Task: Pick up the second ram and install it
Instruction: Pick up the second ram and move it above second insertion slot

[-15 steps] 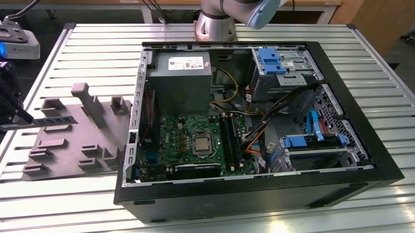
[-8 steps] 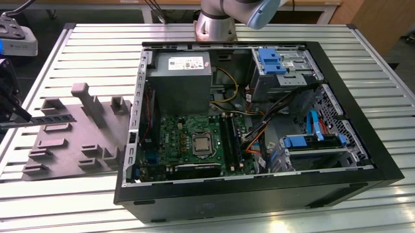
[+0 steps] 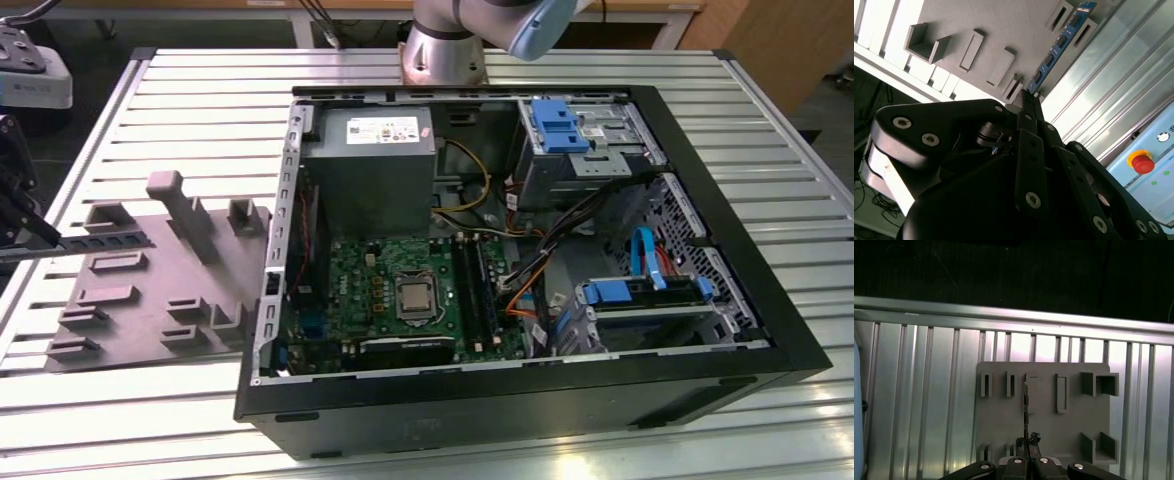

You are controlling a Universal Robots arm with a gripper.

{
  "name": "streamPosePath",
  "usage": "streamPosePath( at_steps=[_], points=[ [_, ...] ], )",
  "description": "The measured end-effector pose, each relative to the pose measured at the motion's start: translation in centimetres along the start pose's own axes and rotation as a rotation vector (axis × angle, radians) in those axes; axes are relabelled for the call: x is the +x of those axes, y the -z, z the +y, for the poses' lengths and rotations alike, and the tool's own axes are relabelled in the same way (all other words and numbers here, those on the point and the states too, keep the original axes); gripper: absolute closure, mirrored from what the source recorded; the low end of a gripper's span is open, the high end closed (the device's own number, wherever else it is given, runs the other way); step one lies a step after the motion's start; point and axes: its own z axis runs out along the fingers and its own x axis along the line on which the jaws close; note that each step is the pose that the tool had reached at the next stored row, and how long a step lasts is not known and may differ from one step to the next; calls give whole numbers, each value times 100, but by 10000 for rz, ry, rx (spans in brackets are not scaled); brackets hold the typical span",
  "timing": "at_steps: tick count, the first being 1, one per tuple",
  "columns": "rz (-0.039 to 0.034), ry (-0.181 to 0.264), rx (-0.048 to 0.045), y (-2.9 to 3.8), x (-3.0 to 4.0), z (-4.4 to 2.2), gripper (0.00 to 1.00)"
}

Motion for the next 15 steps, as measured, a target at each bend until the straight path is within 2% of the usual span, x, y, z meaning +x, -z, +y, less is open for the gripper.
streamPosePath(
  at_steps=[15],
  points=[
    [-56, 1, 4, 100, -7, 1, 89]
  ],
)
